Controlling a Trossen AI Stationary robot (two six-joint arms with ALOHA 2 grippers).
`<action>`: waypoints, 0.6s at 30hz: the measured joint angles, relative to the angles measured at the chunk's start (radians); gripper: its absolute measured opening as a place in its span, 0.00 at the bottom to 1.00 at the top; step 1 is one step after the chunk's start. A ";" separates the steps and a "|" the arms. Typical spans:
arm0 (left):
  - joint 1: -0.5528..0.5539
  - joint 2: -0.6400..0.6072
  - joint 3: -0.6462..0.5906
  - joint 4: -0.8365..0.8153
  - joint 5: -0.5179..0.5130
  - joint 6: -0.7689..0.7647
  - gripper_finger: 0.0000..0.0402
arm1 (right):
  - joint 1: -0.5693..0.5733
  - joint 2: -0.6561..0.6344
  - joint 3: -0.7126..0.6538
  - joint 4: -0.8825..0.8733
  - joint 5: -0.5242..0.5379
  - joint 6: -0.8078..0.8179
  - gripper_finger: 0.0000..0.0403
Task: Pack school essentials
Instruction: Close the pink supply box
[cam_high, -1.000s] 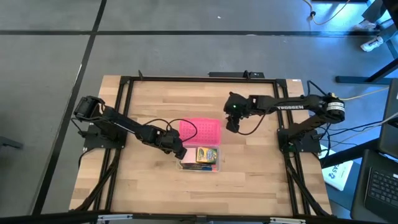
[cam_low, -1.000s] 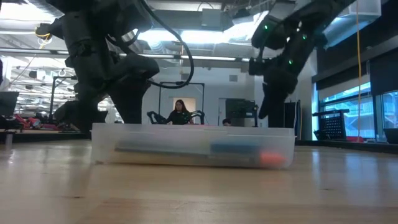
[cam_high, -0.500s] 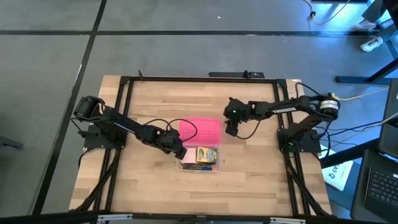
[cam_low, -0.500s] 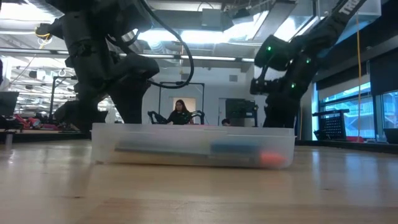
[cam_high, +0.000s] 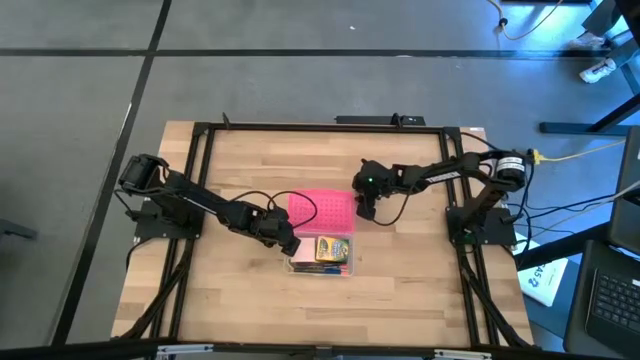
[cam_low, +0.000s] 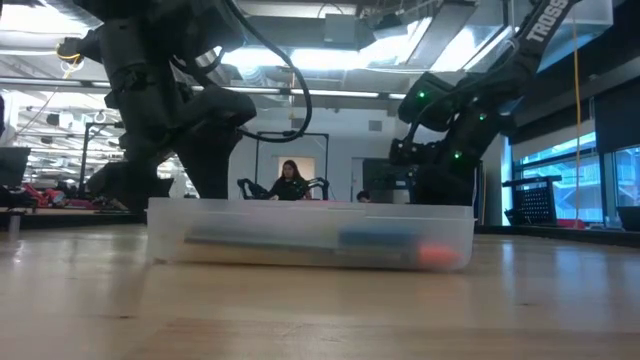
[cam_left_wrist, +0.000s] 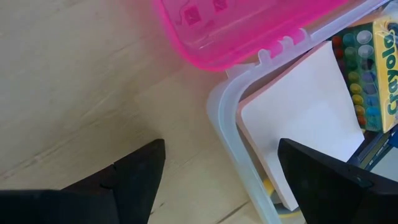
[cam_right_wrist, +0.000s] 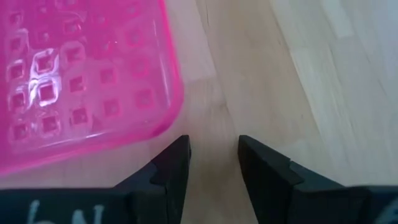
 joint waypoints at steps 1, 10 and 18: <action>0.000 0.000 0.000 0.000 0.000 0.000 0.78 | 0.000 0.001 0.000 0.005 -0.004 -0.002 0.36; 0.000 0.000 0.000 0.000 0.000 0.000 0.78 | 0.000 0.004 0.000 0.023 -0.055 -0.006 0.36; 0.000 0.000 0.000 0.000 0.000 0.000 0.78 | 0.000 0.005 -0.002 0.033 -0.136 -0.031 0.36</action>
